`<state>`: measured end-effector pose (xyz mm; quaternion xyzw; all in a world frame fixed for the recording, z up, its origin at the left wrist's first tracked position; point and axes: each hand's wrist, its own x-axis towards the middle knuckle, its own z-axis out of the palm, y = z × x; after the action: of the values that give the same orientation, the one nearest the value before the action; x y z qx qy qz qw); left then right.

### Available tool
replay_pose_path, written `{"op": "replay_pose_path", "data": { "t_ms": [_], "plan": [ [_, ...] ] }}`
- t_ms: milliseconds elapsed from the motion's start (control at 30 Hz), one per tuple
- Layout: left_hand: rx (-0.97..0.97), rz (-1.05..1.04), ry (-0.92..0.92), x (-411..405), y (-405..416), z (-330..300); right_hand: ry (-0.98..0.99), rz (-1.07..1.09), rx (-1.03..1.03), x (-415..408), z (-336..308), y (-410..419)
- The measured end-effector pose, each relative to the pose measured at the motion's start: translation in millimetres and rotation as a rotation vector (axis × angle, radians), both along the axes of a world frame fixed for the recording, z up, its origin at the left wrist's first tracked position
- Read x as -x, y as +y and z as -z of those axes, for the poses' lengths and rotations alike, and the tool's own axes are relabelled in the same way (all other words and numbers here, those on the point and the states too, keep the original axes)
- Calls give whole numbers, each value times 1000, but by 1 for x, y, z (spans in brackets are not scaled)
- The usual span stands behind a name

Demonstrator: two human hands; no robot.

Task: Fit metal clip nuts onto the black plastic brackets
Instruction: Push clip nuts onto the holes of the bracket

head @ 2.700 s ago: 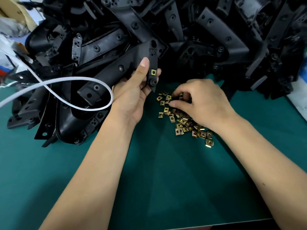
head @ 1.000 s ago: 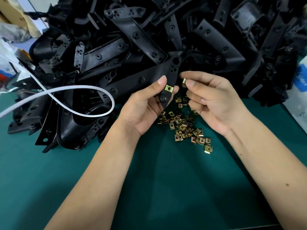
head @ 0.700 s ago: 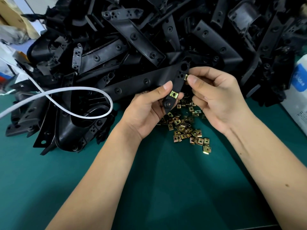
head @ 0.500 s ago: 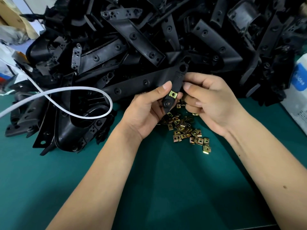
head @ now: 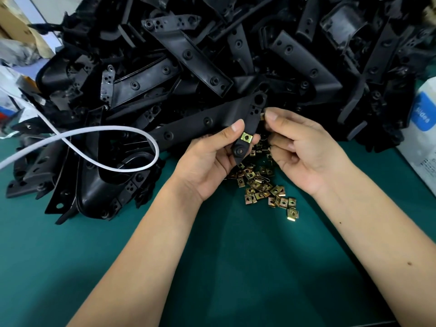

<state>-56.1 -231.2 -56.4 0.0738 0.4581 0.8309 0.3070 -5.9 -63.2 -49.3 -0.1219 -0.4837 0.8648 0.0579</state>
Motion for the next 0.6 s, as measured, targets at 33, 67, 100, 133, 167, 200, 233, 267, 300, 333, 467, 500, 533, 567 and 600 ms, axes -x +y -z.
{"op": "replay_pose_path", "data": {
  "t_ms": [33,67,100,133,167,200,233,267,300,333,467,500,533,567,600],
  "plan": [
    [-1,0,-2,0,1,0,0,-9,10,0,0,0],
    [-4,-4,-1,-1,2,1,4,-23,12,0,0,-1],
    [-10,-9,1,-1,2,1,10,-37,9,0,-1,-1],
    [-18,-14,2,-1,2,1,15,-44,7,-1,-2,-2],
    [-23,-16,0,-1,2,1,17,-43,5,-1,-3,-2],
    [-24,-19,-2,-1,2,1,19,-41,1,-1,-4,-3],
    [-23,-21,-5,-1,3,1,23,-40,-5,-1,-4,-2],
    [-23,-23,-8,-1,3,1,27,-41,-9,-1,-5,-2],
    [-26,-25,-10,-1,3,1,29,-41,-8,-1,-5,-1],
    [-31,-26,-9,-1,3,0,28,-39,-5,-1,-5,-1],
    [-27,-29,-5,-1,3,0,46,-51,-1,-1,-5,2],
    [-28,-30,-7,-1,3,0,55,-58,-2,0,-5,2],
    [-29,-31,-8,-1,3,0,60,-62,-6,0,-4,3],
    [-28,-30,-6,-2,3,0,63,-64,-13,0,-4,3],
    [-28,-26,-3,-2,3,0,65,-66,-18,1,-3,3]
  ]
}}
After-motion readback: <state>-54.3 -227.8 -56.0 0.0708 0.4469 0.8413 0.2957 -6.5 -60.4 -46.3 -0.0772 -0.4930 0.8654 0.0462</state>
